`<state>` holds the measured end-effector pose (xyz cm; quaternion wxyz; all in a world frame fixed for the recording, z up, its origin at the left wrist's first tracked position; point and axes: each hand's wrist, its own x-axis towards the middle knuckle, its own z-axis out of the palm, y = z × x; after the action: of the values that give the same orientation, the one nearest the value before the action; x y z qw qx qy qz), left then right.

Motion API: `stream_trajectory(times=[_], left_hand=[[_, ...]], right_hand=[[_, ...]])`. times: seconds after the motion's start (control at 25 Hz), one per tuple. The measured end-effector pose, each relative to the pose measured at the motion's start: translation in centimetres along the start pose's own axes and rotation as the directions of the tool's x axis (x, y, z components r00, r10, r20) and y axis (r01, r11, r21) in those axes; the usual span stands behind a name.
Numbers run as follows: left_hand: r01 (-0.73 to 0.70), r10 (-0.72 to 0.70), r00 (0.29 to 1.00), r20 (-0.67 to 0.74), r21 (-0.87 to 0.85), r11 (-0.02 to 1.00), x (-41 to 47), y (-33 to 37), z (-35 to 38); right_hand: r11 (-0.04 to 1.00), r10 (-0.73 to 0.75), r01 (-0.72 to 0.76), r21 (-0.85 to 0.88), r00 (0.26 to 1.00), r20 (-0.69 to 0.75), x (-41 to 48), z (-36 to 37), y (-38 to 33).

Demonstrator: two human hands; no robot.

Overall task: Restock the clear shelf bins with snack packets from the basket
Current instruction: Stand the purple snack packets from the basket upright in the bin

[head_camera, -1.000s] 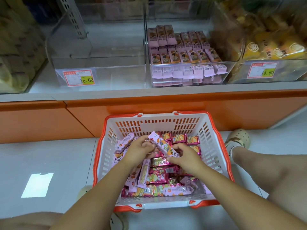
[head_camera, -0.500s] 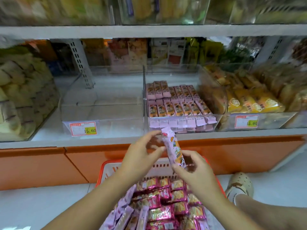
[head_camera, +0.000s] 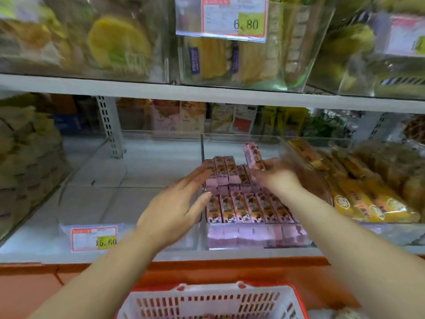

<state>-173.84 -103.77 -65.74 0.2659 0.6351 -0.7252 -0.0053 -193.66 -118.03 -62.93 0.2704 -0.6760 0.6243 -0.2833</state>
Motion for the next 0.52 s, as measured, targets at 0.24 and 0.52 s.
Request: stream_trajectory(times=[0.24, 0.52], left_hand=[[0.008, -0.009, 1.000, 0.025, 0.018, 1.000, 0.0, -0.1, -0.2], [0.014, -0.018, 0.998, 0.062, 0.054, 0.998, 0.0, 0.3, -0.3]], right_hand=[[0.993, -0.005, 0.016, -0.115, 0.996, 0.090, 4.6, 3.6, 0.9], [0.996, -0.028, 0.048, -0.079, 0.971, 0.236, 3.7, 3.6, 1.8]])
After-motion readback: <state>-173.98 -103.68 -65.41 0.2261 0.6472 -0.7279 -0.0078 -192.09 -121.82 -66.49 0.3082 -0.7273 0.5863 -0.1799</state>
